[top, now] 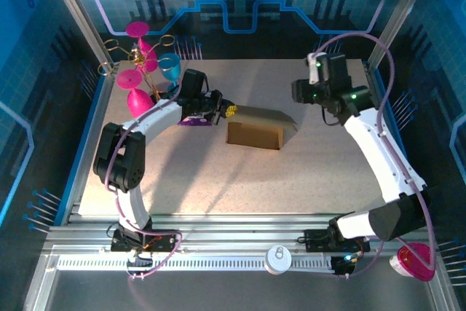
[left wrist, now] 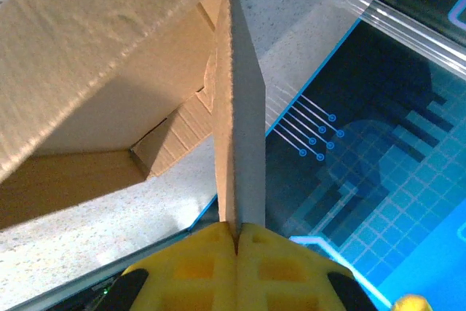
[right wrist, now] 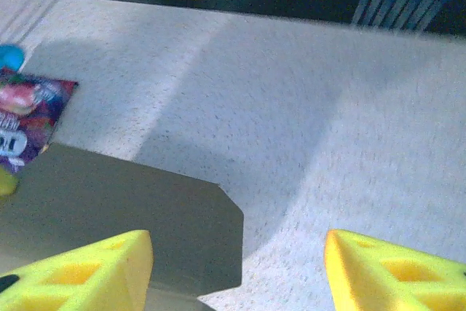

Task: Fold the paper box

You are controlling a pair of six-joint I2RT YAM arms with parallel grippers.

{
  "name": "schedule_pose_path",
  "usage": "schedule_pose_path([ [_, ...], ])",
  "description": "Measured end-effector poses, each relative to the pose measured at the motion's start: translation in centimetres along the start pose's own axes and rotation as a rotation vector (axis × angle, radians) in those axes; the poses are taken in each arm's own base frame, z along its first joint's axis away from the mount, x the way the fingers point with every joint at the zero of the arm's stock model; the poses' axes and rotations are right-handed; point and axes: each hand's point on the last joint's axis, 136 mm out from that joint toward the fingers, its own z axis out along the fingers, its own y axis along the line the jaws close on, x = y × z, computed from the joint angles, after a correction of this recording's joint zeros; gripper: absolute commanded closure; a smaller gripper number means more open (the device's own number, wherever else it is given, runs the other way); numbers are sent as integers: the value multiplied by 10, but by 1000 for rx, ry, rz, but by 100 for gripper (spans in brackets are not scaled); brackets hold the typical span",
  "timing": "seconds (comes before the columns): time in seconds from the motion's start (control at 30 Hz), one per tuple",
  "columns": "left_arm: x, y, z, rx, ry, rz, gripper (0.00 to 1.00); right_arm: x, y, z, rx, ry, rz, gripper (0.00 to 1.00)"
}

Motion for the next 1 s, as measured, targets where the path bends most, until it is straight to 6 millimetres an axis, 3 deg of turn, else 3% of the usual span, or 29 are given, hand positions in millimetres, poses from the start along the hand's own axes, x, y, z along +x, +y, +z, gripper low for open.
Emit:
schedule_pose_path([
  [0.07, -1, 2, 0, -1, 6, 6, 100, 11, -19, 17, -5, 74, 135, 38],
  [0.17, -2, 3, -2, 1, 11, 10, 100, 34, -30, 50, -27, 213, 268, 39],
  [0.3, -2, 1, -4, 11, 21, 3, 100, 69, -22, 93, -77, 417, 372, 41],
  [0.4, -2, -3, -5, 30, 32, -17, 100, 83, -15, 107, -105, 509, 401, 39],
  [0.5, -1, -8, -6, 47, 42, -36, 100, 77, -10, 104, -130, 524, 413, 38],
  [0.7, 4, -15, -9, 59, 62, -41, 100, 46, -9, 92, -197, 466, 445, 37],
  [0.87, 9, -21, -13, 74, 67, -46, 100, 49, 0, 90, -248, 493, 479, 37],
  [1.0, 9, -23, -14, 77, 67, -58, 100, 65, 4, 92, -266, 544, 507, 36],
])
